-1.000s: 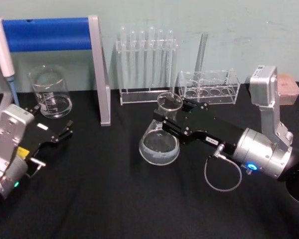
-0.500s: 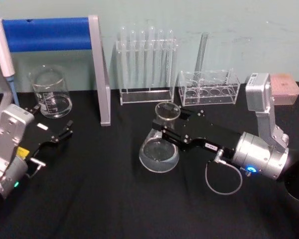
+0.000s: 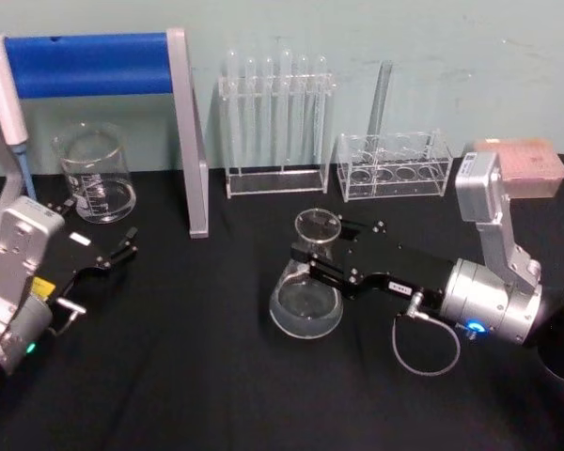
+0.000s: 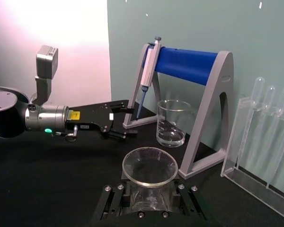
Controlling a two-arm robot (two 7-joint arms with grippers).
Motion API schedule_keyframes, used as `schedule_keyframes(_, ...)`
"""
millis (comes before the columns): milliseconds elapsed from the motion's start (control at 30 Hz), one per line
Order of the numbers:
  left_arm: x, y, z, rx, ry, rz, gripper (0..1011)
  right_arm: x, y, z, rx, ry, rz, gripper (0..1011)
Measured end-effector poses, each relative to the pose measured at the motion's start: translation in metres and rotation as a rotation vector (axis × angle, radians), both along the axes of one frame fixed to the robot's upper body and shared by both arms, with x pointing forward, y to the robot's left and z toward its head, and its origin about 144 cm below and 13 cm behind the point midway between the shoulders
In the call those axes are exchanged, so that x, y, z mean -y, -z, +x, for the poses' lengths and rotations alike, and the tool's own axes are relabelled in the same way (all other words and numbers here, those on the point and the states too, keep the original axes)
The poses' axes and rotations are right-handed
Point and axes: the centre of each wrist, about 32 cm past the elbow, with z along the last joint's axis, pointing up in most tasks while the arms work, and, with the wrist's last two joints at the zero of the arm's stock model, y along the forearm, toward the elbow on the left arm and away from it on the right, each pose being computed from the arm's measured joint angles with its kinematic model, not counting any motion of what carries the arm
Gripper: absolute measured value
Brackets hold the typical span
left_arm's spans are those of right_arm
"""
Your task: Grasp the erlenmeyer flask with one hand, shake it three times, then place it back.
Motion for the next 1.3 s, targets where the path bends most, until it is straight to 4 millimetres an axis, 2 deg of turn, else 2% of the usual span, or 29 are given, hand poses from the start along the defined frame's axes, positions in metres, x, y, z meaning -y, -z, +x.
schedule_keyframes(1300,0.000,0.000,0.000,0.000,0.000,0.000,1001,0.003,0.025,0.008,-0.063,0.009,-0.028,449)
